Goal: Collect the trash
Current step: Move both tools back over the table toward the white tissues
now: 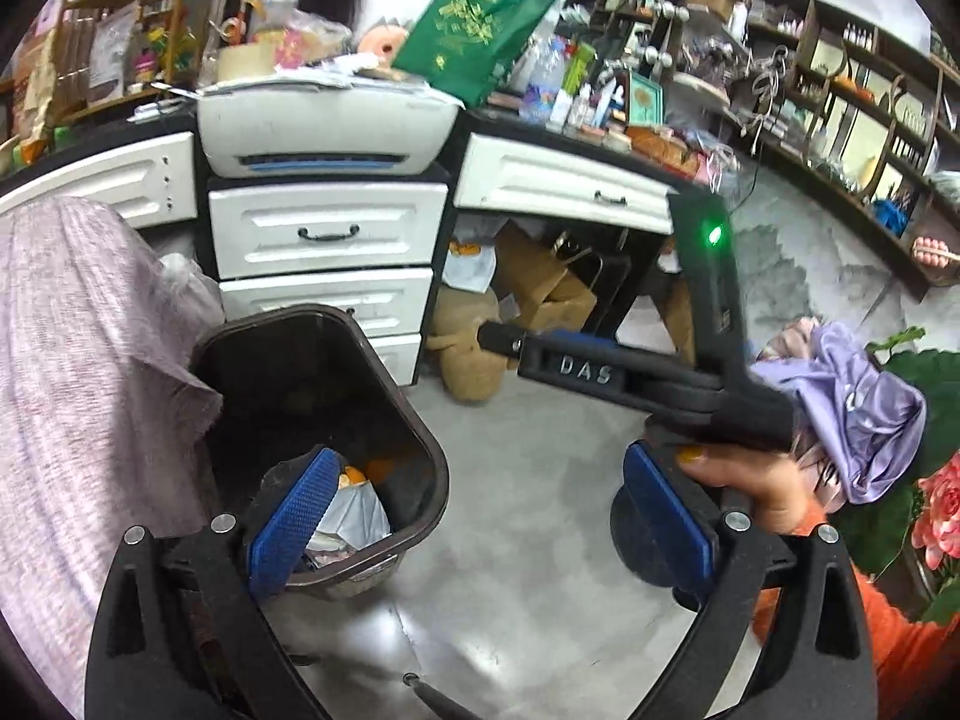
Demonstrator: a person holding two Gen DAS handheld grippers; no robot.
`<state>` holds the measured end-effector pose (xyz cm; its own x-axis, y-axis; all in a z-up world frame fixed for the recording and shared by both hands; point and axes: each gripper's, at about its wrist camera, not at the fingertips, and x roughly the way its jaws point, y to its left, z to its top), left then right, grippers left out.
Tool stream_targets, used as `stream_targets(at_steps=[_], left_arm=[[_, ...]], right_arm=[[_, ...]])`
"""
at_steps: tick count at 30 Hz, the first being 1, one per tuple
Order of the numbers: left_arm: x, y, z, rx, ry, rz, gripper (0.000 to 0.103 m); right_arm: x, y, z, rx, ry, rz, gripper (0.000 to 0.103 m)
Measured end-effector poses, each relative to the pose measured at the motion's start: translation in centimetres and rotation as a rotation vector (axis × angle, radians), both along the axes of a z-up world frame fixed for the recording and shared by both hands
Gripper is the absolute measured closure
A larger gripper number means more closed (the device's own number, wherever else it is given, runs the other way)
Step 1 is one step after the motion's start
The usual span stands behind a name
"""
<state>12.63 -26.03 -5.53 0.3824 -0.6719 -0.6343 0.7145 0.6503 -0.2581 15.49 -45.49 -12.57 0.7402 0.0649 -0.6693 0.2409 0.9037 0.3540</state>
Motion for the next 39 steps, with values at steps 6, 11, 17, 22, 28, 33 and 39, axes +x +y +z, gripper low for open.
stream_targets(at_steps=[6,11,17,22,28,33,39], left_arm=[[-0.6,4.3,1.9,-0.028,-0.057,0.110,0.006],[-0.5,8.7,3.3,-0.015,-0.100,0.251,0.006],[-0.7,13.6,5.0,0.022,-0.197,0.390,0.006],[-0.3,17.4,5.5,0.058,-0.234,0.498,0.006],[0.4,22.6,5.7,0.085,-0.228,0.645,0.006],[0.8,26.8,5.6,0.127,-0.219,0.764,0.006],[1.6,32.0,5.0,0.105,-0.149,0.887,0.006]], right_arm=[[0.5,2.8,1.0,0.011,-0.032,0.056,0.026],[1.7,6.4,1.9,0.010,-0.049,0.138,0.026],[3.1,11.7,3.7,-0.018,-0.081,0.260,0.026],[4.3,16.1,5.5,-0.047,-0.112,0.367,0.026],[5.3,21.1,6.8,-0.051,-0.138,0.474,0.026],[6.0,24.5,7.7,-0.055,-0.143,0.536,0.026],[7.2,28.0,8.7,-0.068,-0.151,0.601,0.026]])
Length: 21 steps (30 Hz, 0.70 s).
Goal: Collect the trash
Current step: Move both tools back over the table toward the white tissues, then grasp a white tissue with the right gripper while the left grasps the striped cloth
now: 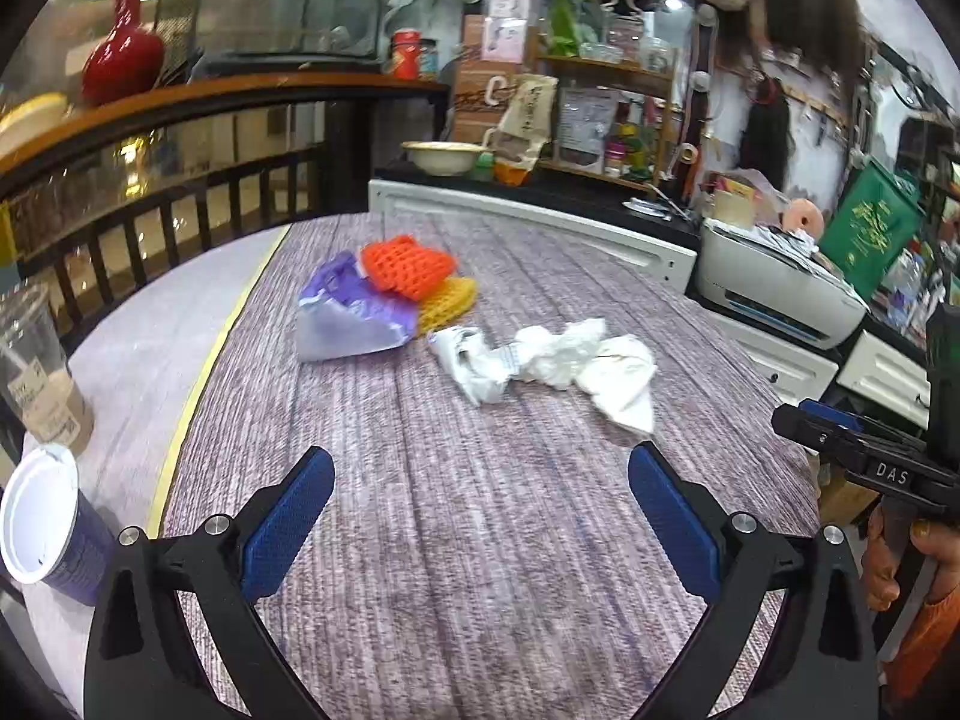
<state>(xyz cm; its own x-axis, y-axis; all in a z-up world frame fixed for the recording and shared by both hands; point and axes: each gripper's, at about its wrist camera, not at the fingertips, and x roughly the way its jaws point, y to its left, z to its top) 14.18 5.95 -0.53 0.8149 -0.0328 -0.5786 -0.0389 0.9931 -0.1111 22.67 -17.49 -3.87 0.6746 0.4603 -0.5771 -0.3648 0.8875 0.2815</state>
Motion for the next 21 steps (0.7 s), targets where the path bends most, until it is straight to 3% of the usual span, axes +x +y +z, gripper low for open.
stream_targets(at_steps=[3,10,17,21], left_arm=[[0.6,0.9,-0.3,-0.026,0.030,-0.009,0.006],[2.4,0.6,-0.3,0.052,0.043,-0.028,0.011],[3.4,0.7,-1.0,0.057,0.068,-0.035,0.012],[3.9,1.2,-1.2,0.035,0.084,-0.031,0.013]], right_arm=[[1.2,1.7,0.3,-0.018,0.002,0.034,0.026],[3.8,6.1,-0.1,-0.047,0.059,0.112,0.026],[7.1,9.6,-1.1,-0.101,0.114,0.111,0.026],[8.7,10.4,-1.9,-0.120,0.148,0.092,0.044]])
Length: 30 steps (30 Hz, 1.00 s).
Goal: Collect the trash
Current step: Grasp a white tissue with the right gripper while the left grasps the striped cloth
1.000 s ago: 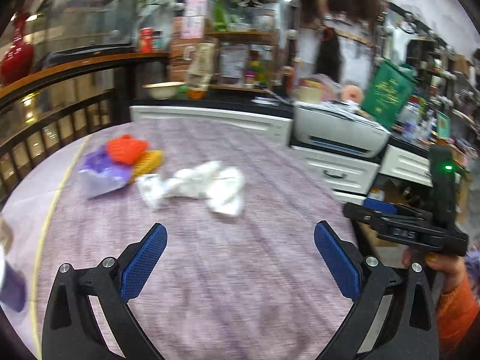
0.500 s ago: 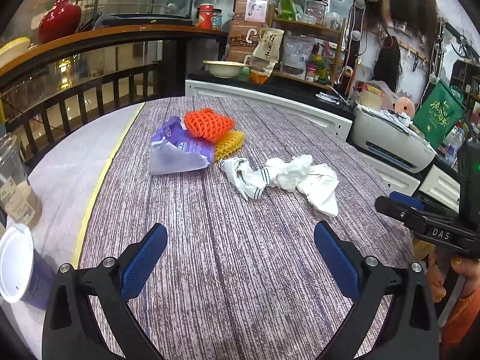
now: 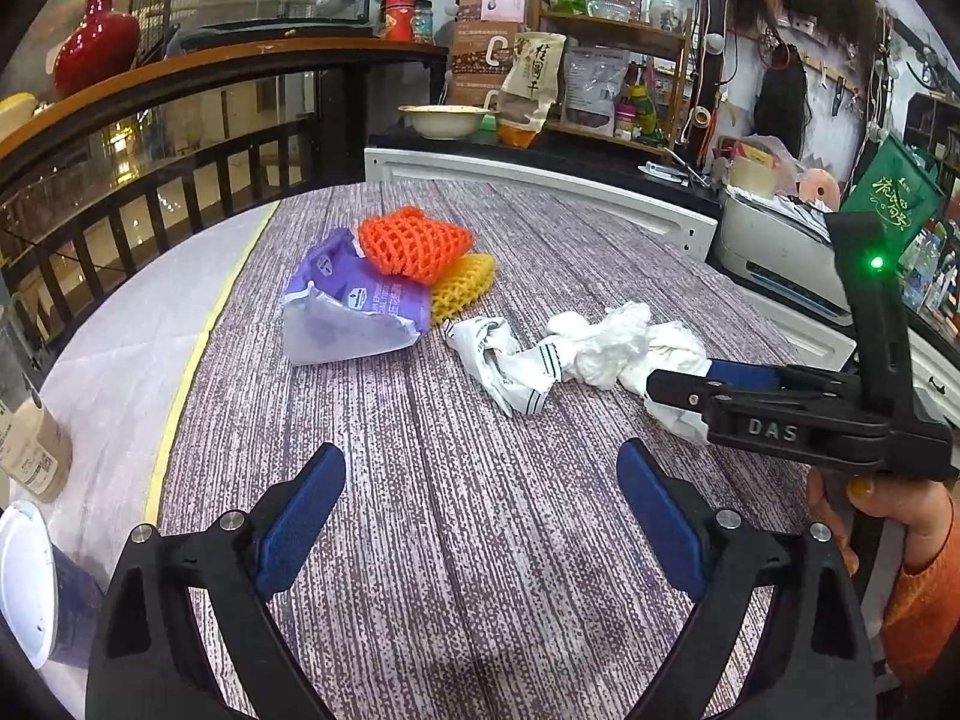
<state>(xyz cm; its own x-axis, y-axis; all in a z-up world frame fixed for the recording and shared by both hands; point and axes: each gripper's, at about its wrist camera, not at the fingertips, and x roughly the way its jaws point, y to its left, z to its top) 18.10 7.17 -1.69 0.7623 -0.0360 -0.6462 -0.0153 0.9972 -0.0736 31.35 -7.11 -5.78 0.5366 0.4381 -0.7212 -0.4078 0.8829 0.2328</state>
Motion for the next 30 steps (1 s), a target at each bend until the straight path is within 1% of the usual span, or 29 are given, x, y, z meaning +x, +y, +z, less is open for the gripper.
stream_targets(at_steps=[1,2,3,4,5,6,7,8,10,12,15,17,19,20,22,23,25,27,30], left_arm=[[0.2,0.1,0.0,-0.007,0.004,-0.001,0.013],[0.4,0.1,0.0,-0.009,0.006,-0.001,0.013],[0.6,0.1,-0.1,-0.011,0.007,-0.002,0.013],[1.0,0.0,-0.1,-0.011,0.011,-0.007,0.013],[1.3,-0.1,-0.2,-0.007,0.014,-0.010,0.014],[1.6,-0.3,-0.3,0.000,0.018,-0.016,0.016],[2.1,-0.6,-0.4,0.012,0.020,-0.025,0.017],[2.4,-0.9,-0.6,0.024,0.024,-0.034,0.018],[3.3,-1.6,-1.0,0.057,0.042,-0.053,0.025],[4.1,-2.1,-1.5,0.084,0.059,-0.066,0.030],[5.4,-2.4,-2.1,0.118,0.089,-0.060,0.038],[6.1,-2.3,-2.5,0.123,0.101,-0.051,0.041],[6.7,-2.2,-2.7,0.141,0.110,-0.033,0.048],[6.9,-2.2,-2.8,0.144,0.113,-0.029,0.050],[7.0,-1.9,-2.9,0.134,0.117,-0.022,0.059],[7.1,-1.8,-2.8,0.131,0.118,-0.018,0.062],[7.0,-1.6,-2.7,0.116,0.114,-0.012,0.075],[6.9,-1.5,-2.7,0.105,0.110,-0.006,0.084],[6.5,-1.4,-2.6,0.091,0.101,-0.005,0.090]], right_arm=[[0.2,0.2,-0.2,0.000,0.008,-0.001,0.054],[0.4,0.2,-0.3,0.001,0.014,-0.003,0.061],[0.6,0.0,-0.4,0.004,0.022,-0.007,0.075],[0.8,0.0,-0.5,0.010,0.026,-0.007,0.083],[0.7,-0.2,-0.4,0.015,0.023,-0.008,0.086],[0.5,-0.4,-0.3,0.016,0.013,-0.011,0.091],[0.3,-0.6,-0.1,0.010,-0.003,-0.017,0.093],[0.1,-0.7,0.1,0.002,-0.017,-0.024,0.094],[-0.5,-1.0,0.6,-0.019,-0.054,-0.036,0.094],[-1.1,-1.5,1.1,-0.040,-0.088,-0.045,0.095],[-1.9,-2.3,1.6,-0.062,-0.123,-0.057,0.095],[-2.1,-2.9,1.8,-0.059,-0.125,-0.058,0.095],[-2.5,-3.6,1.9,-0.047,-0.122,-0.061,0.095],[-2.6,-3.9,1.9,-0.042,-0.122,-0.063,0.095],[-2.9,-4.4,1.9,-0.033,-0.121,-0.067,0.095],[-3.0,-4.6,1.8,-0.030,-0.119,-0.069,0.095],[-3.1,-5.1,1.7,-0.020,-0.113,-0.073,0.095],[-3.2,-5.3,1.5,-0.011,-0.107,-0.075,0.095],[-3.4,-5.6,1.5,0.002,-0.105,-0.078,0.095]])
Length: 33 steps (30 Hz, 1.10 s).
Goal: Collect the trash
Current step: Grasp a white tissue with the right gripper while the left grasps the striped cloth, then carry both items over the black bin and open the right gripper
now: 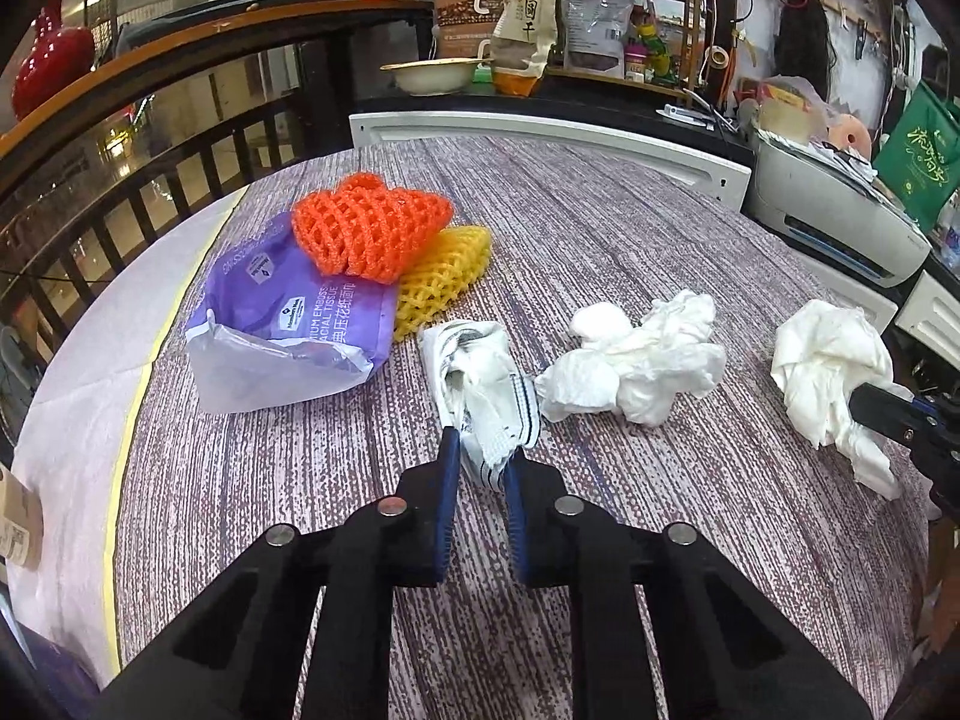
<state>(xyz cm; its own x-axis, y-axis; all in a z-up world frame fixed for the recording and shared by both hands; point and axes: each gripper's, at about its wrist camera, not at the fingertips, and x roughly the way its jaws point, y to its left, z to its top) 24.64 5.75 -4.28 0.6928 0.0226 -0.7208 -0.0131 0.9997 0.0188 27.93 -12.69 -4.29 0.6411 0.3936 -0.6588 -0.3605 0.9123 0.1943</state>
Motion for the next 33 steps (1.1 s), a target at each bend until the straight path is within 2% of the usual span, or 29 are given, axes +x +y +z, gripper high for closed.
stream_targets(at_steps=[4,17,26,33], left_arm=[[-0.6,0.0,0.4,-0.002,-0.019,-0.001,0.098],[-3.5,0.8,2.7,-0.057,-0.095,0.013,0.099],[-6.6,0.0,4.4,-0.049,-0.184,0.008,0.099],[-8.3,-1.1,5.4,-0.112,-0.217,-0.038,0.099]], right_arm=[[-0.5,-0.3,-0.1,0.012,-0.001,-0.004,0.095],[-1.9,-1.3,0.3,0.056,-0.010,0.003,0.095],[-2.8,-2.6,-0.1,0.078,-0.001,-0.018,0.095],[-3.5,-4.5,-0.2,0.092,-0.001,-0.056,0.095]])
